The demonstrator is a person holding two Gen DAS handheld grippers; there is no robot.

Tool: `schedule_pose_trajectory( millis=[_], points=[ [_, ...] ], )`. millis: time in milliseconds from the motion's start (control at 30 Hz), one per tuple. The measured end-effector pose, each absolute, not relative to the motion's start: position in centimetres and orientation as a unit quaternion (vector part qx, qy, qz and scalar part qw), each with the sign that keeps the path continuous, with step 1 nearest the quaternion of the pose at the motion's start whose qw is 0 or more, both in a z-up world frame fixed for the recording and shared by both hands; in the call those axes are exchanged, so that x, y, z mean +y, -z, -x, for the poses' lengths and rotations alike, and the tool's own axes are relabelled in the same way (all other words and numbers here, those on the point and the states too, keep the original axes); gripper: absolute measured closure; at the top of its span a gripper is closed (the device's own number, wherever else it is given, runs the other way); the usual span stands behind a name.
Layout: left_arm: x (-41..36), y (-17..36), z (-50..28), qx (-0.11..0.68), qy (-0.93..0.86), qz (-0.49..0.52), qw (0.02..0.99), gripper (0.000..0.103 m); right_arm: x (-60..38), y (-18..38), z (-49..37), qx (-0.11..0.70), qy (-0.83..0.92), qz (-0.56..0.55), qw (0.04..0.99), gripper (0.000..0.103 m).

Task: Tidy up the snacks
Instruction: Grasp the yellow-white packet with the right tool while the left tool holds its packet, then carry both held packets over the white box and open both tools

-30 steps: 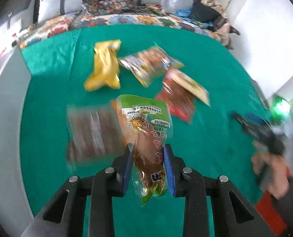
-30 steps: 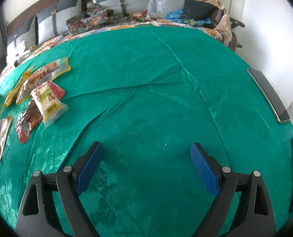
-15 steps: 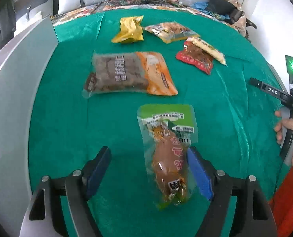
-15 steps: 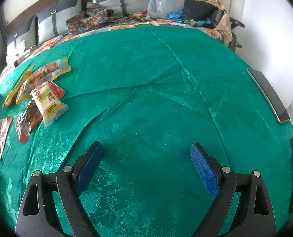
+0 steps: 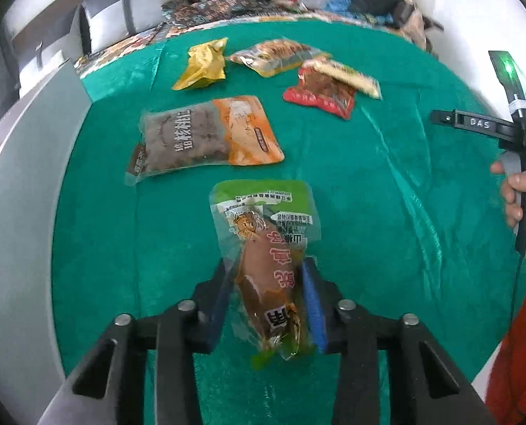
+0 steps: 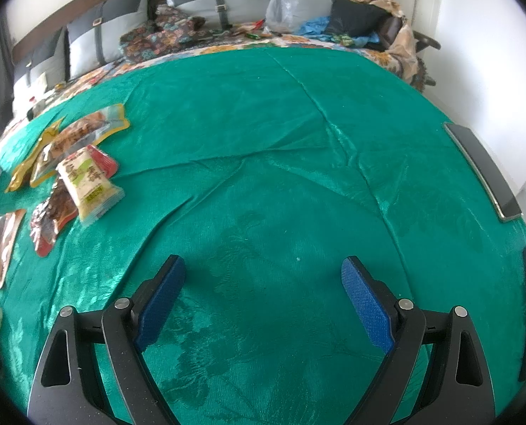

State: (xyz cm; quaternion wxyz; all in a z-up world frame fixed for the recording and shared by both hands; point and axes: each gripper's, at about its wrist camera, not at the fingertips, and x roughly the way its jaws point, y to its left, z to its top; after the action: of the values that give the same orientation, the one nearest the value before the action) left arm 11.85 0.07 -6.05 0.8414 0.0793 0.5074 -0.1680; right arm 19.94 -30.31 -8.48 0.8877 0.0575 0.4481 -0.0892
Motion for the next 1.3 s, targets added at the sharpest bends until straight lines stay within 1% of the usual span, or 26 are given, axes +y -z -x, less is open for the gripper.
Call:
schedule_pose_trajectory(
  millis=[67,100,133,200,300,333,367,400,433,467,533,567,600,667,867,1000,1133,1200,1300],
  points=[
    [0.9,6.0,-11.7,0.506,0.167,-0.053,0.844,0.069,-29.9,7.1,-20.9,0.442,-0.016,-0.103,0.891,0.015],
    [1.4,6.0,-11.6,0.507,0.167,-0.04,0.845,0.069,-29.3,6.4,-21.7,0.437,-0.055,-0.113,0.891,0.015],
    [1.7,6.0,-11.6,0.507,0.167,-0.031,0.845,0.069,-28.2,5.6,-22.7,0.436,-0.085,-0.101,0.89,0.015],
    [2.2,6.0,-11.5,0.508,0.166,-0.02,0.845,0.069,-25.0,4.5,-26.0,0.454,-0.13,-0.041,0.881,0.015],
    [2.7,6.0,-11.4,0.508,0.164,-0.009,0.845,0.07,-21.0,4.5,-30.1,0.479,-0.185,0.019,0.858,0.018],
    [3.2,5.9,-11.2,0.508,0.162,-0.001,0.846,0.071,-19.8,4.9,-31.1,0.493,-0.193,0.049,0.847,0.025],
    [3.5,5.8,-11.2,0.508,0.162,0.006,0.846,0.072,-19.0,5.5,-31.7,0.508,-0.198,0.069,0.836,0.043],
    [3.9,5.8,-11.2,0.507,0.162,0.016,0.846,0.072,-18.4,6.2,-32.3,0.53,-0.204,0.082,0.819,0.056],
    [4.4,5.7,-11.1,0.506,0.163,0.028,0.846,0.073,-18.2,6.6,-32.6,0.545,-0.205,0.083,0.808,0.06],
    [5.0,5.8,-11.0,0.505,0.164,0.042,0.846,0.073,-18.4,6.8,-32.7,0.553,-0.206,0.075,0.804,0.058],
    [5.6,5.9,-10.8,0.503,0.164,0.06,0.846,0.073,-19.1,7.1,-32.6,0.568,-0.197,0.067,0.796,0.061],
    [6.0,5.9,-10.8,0.504,0.164,0.07,0.845,0.073,-19.5,7.1,-32.4,0.573,-0.194,0.059,0.794,0.07],
    [6.3,5.9,-10.8,0.503,0.164,0.079,0.845,0.073,-20.0,7.0,-32.1,0.577,-0.192,0.048,0.793,0.072],
    [7.0,5.3,-10.4,0.497,0.166,0.098,0.846,0.073,-21.7,6.8,-31.3,0.588,-0.188,-0.011,0.787,0.072],
    [8.4,2.7,-9.4,0.471,0.178,0.135,0.853,0.073,-26.2,4.7,-26.3,0.558,-0.188,-0.168,0.79,0.072],
    [9.8,0.1,-8.5,0.445,0.186,0.159,0.862,0.073,-25.5,3.9,-22.6,0.542,-0.198,-0.209,0.789,0.072],
    [12.3,-2.9,-7.4,0.419,0.184,0.182,0.871,0.073,-22.1,3.3,-19.8,0.529,-0.224,-0.241,0.783,0.072],
    [14.6,-4.9,-6.7,0.399,0.175,0.191,0.879,0.073,-20.0,2.6,-19.0,0.522,-0.241,-0.247,0.78,0.072],
    [18.4,-7.3,-6.0,0.375,0.151,0.198,0.893,0.073,-15.2,0.1,-18.7,0.508,-0.279,-0.244,0.777,0.072]
  ],
)
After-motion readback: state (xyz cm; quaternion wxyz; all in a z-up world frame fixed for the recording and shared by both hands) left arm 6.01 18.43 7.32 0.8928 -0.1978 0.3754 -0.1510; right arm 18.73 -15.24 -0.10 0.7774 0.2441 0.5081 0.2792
